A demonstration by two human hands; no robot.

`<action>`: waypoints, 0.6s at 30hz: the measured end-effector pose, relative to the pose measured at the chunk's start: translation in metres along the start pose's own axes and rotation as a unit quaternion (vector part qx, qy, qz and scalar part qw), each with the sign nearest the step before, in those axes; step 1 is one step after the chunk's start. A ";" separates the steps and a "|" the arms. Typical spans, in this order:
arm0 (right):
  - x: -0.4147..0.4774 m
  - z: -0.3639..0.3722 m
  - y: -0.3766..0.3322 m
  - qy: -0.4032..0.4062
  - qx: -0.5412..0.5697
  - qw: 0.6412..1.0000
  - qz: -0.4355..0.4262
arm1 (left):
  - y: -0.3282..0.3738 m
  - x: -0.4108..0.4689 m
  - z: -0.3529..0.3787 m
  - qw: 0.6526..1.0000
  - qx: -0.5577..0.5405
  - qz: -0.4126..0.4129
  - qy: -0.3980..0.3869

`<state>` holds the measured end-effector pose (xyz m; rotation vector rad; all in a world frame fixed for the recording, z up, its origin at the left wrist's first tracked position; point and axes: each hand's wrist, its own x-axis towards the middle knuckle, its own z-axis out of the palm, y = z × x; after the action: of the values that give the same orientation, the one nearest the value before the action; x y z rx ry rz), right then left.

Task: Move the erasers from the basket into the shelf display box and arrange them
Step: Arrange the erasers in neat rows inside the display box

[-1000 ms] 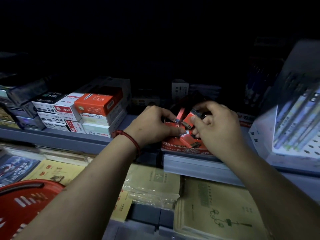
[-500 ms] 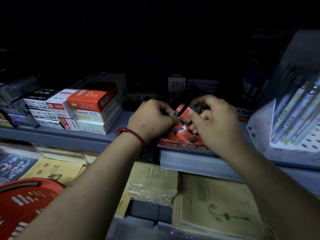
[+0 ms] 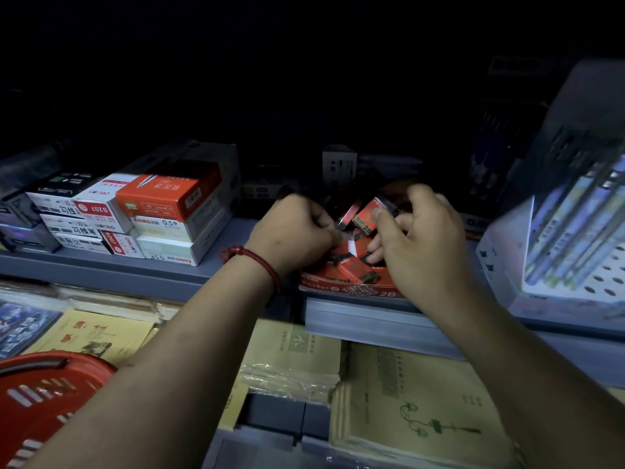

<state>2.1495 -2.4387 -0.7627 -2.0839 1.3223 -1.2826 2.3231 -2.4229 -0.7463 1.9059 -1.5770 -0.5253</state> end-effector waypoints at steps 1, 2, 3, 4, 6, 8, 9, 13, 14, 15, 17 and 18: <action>0.000 0.000 0.000 0.001 0.000 1.000 -0.002 | -0.002 0.000 0.002 1.000 -0.016 -0.005 0.011; 0.000 0.001 0.000 0.001 -0.001 1.000 -0.002 | -0.003 -0.001 0.004 0.999 -0.028 -0.007 0.020; 0.000 0.001 0.000 0.001 -0.002 1.000 -0.003 | -0.003 -0.002 0.005 0.999 -0.036 -0.008 0.028; 0.000 0.000 0.000 -0.001 -0.004 1.000 -0.003 | -0.003 -0.003 0.005 0.999 -0.042 -0.004 0.033; 0.000 0.000 -0.001 -0.006 -0.010 1.000 -0.003 | -0.002 -0.006 0.002 0.998 -0.051 0.004 0.027; 0.000 0.000 -0.002 -0.008 -0.015 1.000 -0.005 | -0.002 -0.010 -0.008 0.996 -0.092 0.000 0.001; 0.000 -0.001 -0.002 -0.009 -0.017 1.000 -0.005 | -0.003 -0.012 -0.013 0.993 -0.120 -0.005 -0.018; -0.001 -0.002 -0.002 -0.018 -0.021 0.999 -0.016 | -0.013 -0.026 -0.031 0.979 -0.191 -0.004 -0.075; -0.001 -0.003 -0.002 -0.021 -0.019 0.999 -0.019 | -0.015 -0.030 -0.034 0.977 -0.198 0.000 -0.083; -0.002 -0.003 -0.003 -0.021 -0.017 0.999 -0.019 | -0.016 -0.034 -0.037 0.976 -0.199 0.002 -0.092; -0.003 -0.003 -0.005 -0.020 -0.003 1.000 -0.016 | -0.015 -0.040 -0.041 0.979 -0.175 0.011 -0.106; -0.003 -0.004 -0.006 -0.018 0.006 1.000 -0.016 | -0.013 -0.042 -0.042 0.981 -0.162 0.014 -0.106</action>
<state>2.1492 -2.4321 -0.7582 -2.1168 1.2678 -1.2581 2.3508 -2.3722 -0.7276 1.6215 -1.5356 -0.9378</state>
